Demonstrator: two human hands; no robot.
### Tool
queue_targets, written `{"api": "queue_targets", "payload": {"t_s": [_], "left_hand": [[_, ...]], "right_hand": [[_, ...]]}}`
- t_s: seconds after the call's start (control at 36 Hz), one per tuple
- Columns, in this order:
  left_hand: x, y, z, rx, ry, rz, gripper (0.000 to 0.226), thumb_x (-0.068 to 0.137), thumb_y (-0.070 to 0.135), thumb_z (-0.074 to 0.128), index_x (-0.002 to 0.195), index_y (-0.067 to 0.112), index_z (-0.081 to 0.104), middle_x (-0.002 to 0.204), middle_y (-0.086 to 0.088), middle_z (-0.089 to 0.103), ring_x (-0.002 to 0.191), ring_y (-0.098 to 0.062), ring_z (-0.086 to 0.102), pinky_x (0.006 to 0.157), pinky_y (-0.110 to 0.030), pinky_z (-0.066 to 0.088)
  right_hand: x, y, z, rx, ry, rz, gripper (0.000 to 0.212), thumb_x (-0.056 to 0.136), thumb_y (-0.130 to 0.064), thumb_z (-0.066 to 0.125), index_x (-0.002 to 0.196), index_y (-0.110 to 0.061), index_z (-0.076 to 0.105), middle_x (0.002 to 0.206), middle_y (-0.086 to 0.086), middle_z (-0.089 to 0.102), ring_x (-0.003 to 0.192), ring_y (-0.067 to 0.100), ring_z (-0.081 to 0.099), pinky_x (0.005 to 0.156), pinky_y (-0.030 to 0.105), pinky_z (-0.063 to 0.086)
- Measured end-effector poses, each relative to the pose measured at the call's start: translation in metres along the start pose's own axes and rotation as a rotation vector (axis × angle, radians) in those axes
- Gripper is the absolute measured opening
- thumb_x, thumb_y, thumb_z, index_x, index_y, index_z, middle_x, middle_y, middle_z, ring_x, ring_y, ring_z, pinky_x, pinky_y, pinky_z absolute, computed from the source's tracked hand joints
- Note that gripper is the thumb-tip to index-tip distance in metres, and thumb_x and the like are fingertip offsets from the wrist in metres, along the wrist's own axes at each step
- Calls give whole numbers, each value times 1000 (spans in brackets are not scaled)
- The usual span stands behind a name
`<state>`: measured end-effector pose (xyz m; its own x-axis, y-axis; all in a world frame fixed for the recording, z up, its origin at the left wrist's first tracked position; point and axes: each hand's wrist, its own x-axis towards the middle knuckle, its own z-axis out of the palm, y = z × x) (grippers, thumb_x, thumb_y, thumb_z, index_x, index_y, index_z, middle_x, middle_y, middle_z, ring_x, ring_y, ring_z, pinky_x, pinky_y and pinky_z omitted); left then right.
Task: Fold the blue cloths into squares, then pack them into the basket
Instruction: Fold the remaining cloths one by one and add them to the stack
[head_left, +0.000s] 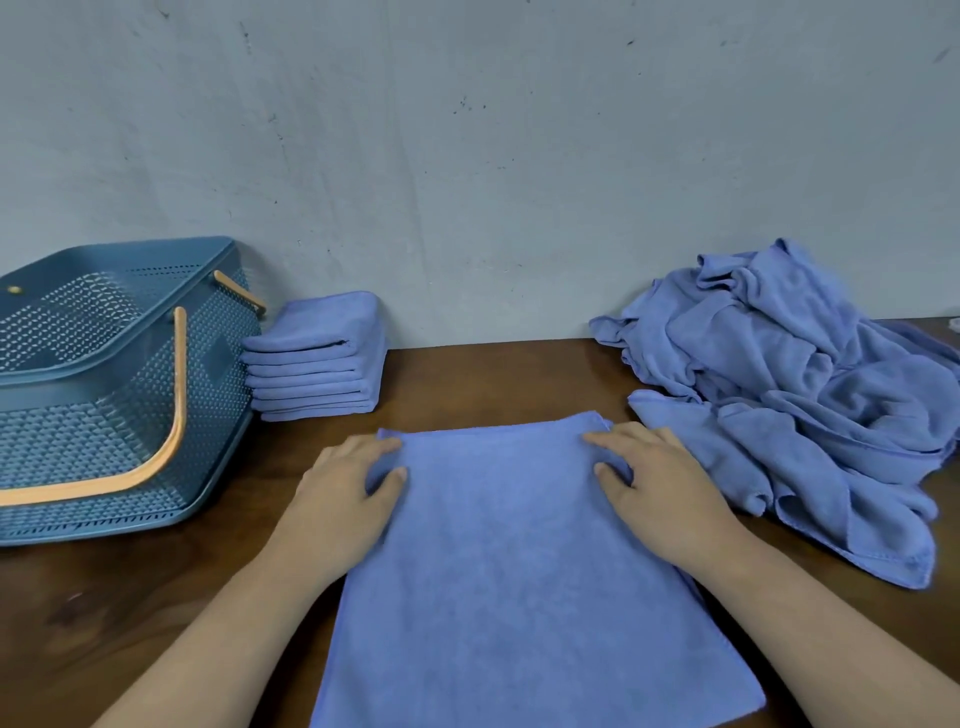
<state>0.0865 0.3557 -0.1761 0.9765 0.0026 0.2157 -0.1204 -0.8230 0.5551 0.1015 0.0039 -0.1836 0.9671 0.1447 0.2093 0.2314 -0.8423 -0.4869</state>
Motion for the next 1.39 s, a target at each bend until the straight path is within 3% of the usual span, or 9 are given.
{"api": "queue_targets", "payload": {"t_s": [0.25, 0.36, 0.53, 0.58, 0.72, 0.83, 1.06, 1.22, 1.39], "left_hand": [[-5, 2, 4, 142, -23, -11, 39, 105, 38, 54, 144, 32, 57, 145, 15, 55, 129, -13, 49, 111, -32, 37], [-2, -1, 5, 168, -32, -6, 43, 105, 41, 52, 148, 33, 55, 150, 14, 52, 135, -13, 45, 115, -32, 35], [-3, 0, 5, 77, -8, -31, 50, 105, 43, 53, 154, 32, 50, 155, 13, 49, 141, -13, 41, 120, -37, 33], [-2, 3, 3, 33, 12, -49, 55, 105, 47, 52, 157, 33, 45, 160, 14, 45, 146, -13, 36, 124, -40, 29], [-2, 8, 3, 246, -112, -103, 62, 106, 62, 32, 165, 41, 26, 171, 18, 25, 160, -8, 13, 131, -41, 9], [-3, 10, 3, 267, -127, -107, 62, 107, 63, 28, 166, 43, 22, 172, 20, 21, 160, -7, 9, 131, -40, 7], [-4, 10, 1, 310, -132, -98, 64, 106, 63, 26, 166, 42, 21, 172, 19, 22, 161, -7, 10, 131, -41, 7], [-3, 13, 3, 305, -124, -105, 65, 106, 63, 27, 167, 41, 20, 173, 16, 22, 161, -9, 11, 132, -42, 8], [0, 9, 6, 167, -18, -129, 71, 103, 64, 42, 166, 44, 17, 176, 11, 10, 162, -16, 3, 130, -44, 14]], "right_hand": [[0, -4, -5, 43, 51, 37, 43, 104, -31, 56, 147, -36, 57, 139, -19, 57, 126, 13, 47, 103, 32, 43], [1, -11, -6, -173, -21, 80, 55, 108, -47, 43, 161, -39, 35, 161, -21, 37, 146, 11, 31, 111, 42, 34], [0, -12, -3, -303, -64, 88, 55, 109, -53, 30, 163, -41, 28, 167, -23, 28, 152, 6, 22, 113, 36, 27], [0, -11, -4, -313, -61, 88, 56, 109, -54, 29, 163, -42, 28, 167, -23, 28, 152, 7, 22, 114, 36, 27], [0, -13, -4, -312, -60, 93, 60, 108, -55, 30, 165, -39, 23, 169, -21, 26, 154, 7, 21, 117, 37, 25], [1, -12, -4, -307, -58, 95, 62, 108, -57, 31, 167, -39, 20, 171, -20, 21, 154, 9, 21, 118, 39, 25], [11, -12, -12, -176, -45, 95, 66, 106, -55, 44, 166, -41, 21, 172, -21, 20, 153, 18, 26, 118, 44, 29], [11, -9, -5, -302, -41, 103, 60, 106, -64, 31, 163, -47, 26, 169, -21, 26, 151, 17, 29, 114, 47, 33], [7, -8, -10, -215, 159, -4, 49, 102, -54, 55, 149, -43, 50, 154, -14, 47, 140, 19, 42, 105, 46, 46]]}}
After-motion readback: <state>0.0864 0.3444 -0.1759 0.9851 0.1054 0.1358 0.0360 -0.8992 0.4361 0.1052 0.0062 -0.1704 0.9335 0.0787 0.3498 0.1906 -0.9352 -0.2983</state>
